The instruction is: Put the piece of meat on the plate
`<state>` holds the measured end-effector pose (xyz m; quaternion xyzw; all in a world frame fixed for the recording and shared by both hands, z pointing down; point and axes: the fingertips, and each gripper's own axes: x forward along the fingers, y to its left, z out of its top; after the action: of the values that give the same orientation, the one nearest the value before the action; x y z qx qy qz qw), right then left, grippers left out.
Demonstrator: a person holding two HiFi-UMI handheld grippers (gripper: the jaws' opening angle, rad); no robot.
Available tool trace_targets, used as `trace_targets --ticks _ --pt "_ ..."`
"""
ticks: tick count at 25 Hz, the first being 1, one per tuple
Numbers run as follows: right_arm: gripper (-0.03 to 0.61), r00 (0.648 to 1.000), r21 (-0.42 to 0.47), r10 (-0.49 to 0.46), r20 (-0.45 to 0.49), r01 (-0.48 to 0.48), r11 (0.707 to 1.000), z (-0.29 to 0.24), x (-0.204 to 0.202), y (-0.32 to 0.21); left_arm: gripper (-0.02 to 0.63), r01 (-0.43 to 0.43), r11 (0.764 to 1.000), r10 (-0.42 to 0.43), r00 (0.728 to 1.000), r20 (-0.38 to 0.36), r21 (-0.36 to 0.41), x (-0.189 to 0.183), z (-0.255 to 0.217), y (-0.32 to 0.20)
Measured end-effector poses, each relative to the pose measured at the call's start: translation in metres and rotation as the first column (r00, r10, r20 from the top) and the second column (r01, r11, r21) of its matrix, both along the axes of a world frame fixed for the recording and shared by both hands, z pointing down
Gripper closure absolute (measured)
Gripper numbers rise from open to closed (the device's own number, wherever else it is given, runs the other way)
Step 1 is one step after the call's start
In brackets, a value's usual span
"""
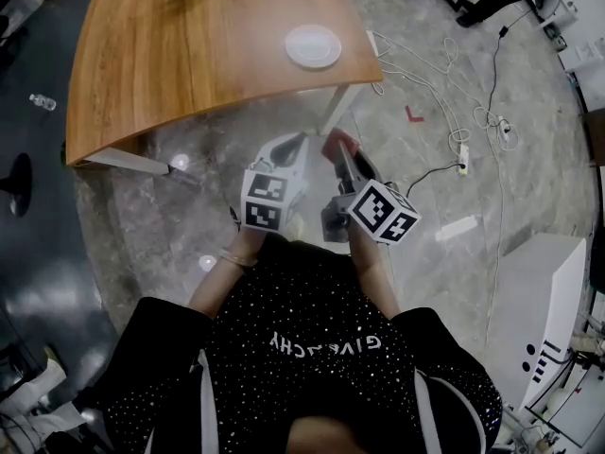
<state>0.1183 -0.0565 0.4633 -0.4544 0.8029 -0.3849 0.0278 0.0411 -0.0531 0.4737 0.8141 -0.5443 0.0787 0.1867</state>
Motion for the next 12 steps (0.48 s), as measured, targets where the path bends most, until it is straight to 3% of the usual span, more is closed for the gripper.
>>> trace_targets --ticks 12 --pt "0.48 1.0 0.0 0.003 -0.005 -0.003 1.0 -0.002 -0.008 -0.05 0.603 -0.018 1.0 0.018 1.0 -0.019 0.001 -0.002 -0.002 -0.052"
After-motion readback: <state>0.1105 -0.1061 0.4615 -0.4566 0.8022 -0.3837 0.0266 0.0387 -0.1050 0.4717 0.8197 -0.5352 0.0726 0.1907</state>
